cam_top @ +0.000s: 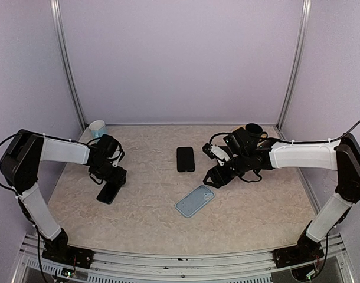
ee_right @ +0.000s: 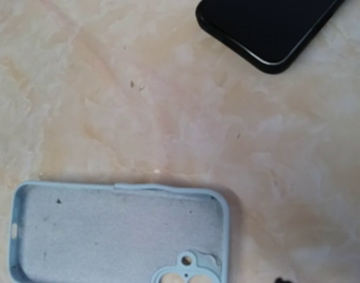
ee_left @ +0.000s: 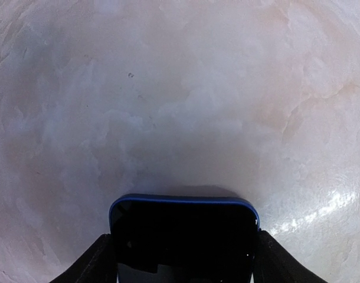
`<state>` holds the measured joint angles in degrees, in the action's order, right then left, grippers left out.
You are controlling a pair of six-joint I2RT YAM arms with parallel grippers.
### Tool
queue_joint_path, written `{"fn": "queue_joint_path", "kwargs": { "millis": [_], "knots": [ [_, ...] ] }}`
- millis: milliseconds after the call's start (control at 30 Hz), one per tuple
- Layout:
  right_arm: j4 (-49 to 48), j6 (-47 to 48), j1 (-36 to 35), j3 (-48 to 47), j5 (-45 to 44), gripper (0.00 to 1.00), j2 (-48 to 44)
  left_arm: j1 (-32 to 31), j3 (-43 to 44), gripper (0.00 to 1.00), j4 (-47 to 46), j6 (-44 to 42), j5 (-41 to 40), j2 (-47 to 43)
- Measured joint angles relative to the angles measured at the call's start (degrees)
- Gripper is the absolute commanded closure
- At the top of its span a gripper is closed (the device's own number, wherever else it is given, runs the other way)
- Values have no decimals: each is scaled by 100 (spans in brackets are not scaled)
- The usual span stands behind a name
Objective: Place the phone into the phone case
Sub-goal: Pick up the phone from the center of the board.
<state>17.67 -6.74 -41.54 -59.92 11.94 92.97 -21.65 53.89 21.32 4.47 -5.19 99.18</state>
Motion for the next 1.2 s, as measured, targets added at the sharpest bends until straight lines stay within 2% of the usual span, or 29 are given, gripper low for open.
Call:
{"fn": "queue_joint_path", "kwargs": {
  "millis": [100,300,400,567,600,867,1200],
  "knots": [
    [2,-2,0,0,4,33,0,-37,28,42,0,-48,-109,0],
    [4,-44,0,0,44,33,0,-203,61,41,55,-46,-221,-9],
    [4,-87,0,0,92,33,0,-387,83,34,107,28,-280,-9],
    [4,-179,0,0,122,33,0,-540,94,3,284,223,-275,-92],
    [4,-195,0,0,129,33,0,-525,94,1,361,286,-278,-131],
    [-4,-271,0,0,223,33,0,-205,94,1,850,538,-367,-699],
    [-33,-254,0,0,260,32,-17,-151,96,1,1165,505,-332,-457]
  ]
}}
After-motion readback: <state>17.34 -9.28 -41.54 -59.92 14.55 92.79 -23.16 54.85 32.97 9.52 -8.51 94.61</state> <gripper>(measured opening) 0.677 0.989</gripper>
